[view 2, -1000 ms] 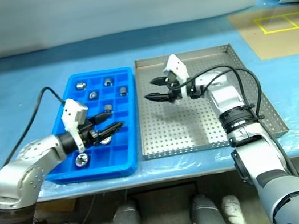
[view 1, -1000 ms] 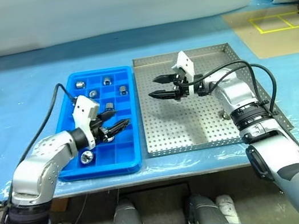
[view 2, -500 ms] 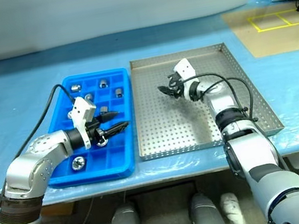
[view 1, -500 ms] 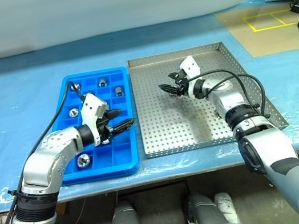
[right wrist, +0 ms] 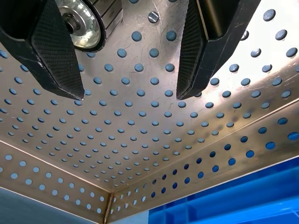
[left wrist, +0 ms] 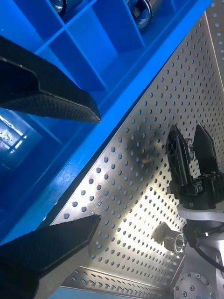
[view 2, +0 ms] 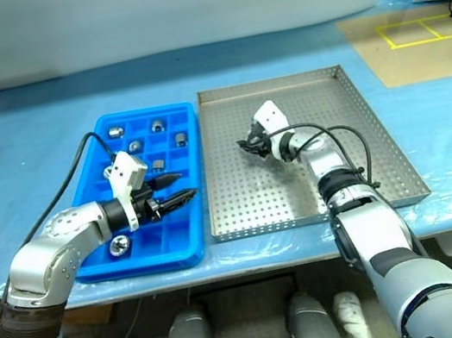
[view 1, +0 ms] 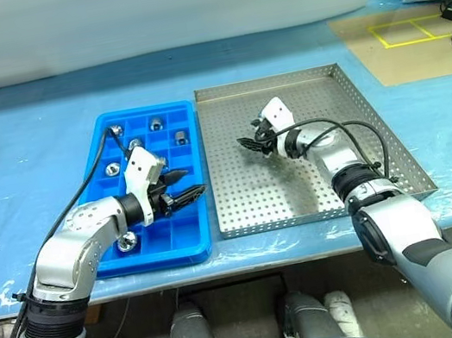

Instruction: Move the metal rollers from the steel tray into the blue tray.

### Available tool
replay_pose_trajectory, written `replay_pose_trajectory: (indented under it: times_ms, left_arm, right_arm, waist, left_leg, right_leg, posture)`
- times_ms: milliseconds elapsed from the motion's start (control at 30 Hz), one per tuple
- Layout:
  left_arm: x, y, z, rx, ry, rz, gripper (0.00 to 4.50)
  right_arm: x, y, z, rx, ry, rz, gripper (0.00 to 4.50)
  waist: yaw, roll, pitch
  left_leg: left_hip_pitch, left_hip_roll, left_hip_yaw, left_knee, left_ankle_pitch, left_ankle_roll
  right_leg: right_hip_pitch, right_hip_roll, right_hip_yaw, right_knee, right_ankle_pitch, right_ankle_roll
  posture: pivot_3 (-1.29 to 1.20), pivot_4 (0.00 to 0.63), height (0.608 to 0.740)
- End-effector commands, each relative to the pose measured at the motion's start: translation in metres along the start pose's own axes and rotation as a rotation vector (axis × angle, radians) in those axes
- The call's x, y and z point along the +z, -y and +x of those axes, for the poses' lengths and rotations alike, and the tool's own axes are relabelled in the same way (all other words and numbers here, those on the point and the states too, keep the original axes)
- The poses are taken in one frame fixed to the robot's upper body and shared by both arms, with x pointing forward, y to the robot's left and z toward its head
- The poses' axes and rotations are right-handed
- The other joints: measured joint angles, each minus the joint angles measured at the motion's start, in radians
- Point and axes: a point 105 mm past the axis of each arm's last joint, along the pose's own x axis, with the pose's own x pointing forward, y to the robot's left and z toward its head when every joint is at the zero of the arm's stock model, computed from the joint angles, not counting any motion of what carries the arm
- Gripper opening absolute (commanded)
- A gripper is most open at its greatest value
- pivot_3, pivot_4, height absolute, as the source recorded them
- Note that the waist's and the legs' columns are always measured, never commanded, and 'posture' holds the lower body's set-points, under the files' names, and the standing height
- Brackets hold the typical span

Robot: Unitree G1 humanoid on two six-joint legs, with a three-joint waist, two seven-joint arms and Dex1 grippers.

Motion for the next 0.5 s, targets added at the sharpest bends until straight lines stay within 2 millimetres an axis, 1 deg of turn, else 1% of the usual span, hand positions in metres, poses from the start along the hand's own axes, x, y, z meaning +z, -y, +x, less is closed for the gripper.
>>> replay_pose_trajectory:
  times_ms: [33,133,200,367,500]
  left_arm:
    - [0.010,-0.001,-0.002,0.002,0.018,0.043,3.34]
    - [0.008,0.001,-0.001,-0.005,0.017,0.041,3.34]
    - [0.008,0.002,0.000,-0.010,0.016,0.036,3.34]
    - [0.005,0.003,0.002,-0.016,0.007,0.034,3.34]
    - [0.003,0.004,0.003,-0.021,0.006,0.030,3.34]
  right_arm:
    - [0.008,0.005,-0.001,-0.038,0.048,-0.004,3.28]
    - [0.012,0.007,-0.001,-0.049,0.070,0.006,3.28]
    - [0.013,0.009,-0.002,-0.067,0.073,-0.021,3.28]
    - [0.008,0.021,-0.006,-0.150,0.060,-0.018,3.28]
    - [0.007,0.022,-0.007,-0.167,0.052,-0.030,3.28]
  waist:
    - [0.000,0.000,0.000]
    - [-0.001,0.000,0.000]
    - [-0.001,0.000,0.000]
    - [-0.001,0.000,0.000]
    - [-0.002,0.000,0.000]
  left_leg:
    - [0.000,0.000,0.000,0.000,0.000,0.000]
    - [0.000,0.000,0.000,0.000,0.000,0.000]
    - [0.000,0.000,0.000,0.000,0.000,0.000]
    - [0.000,0.000,0.000,0.000,0.000,0.000]
    - [0.000,0.000,0.000,0.000,0.000,0.000]
  right_leg:
    - [0.000,0.000,0.000,0.000,0.000,0.000]
    - [0.000,0.000,0.000,0.000,0.000,0.000]
    - [0.000,0.000,0.000,0.000,0.000,0.000]
    - [0.000,0.000,0.000,0.000,0.000,0.000]
    - [0.000,0.000,0.000,0.000,0.000,0.000]
  posture:
    - [0.12,0.150,0.740]
    - [0.12,0.150,0.740]
    - [0.12,0.150,0.740]
    - [0.11,0.150,0.740]
    - [0.11,0.150,0.740]
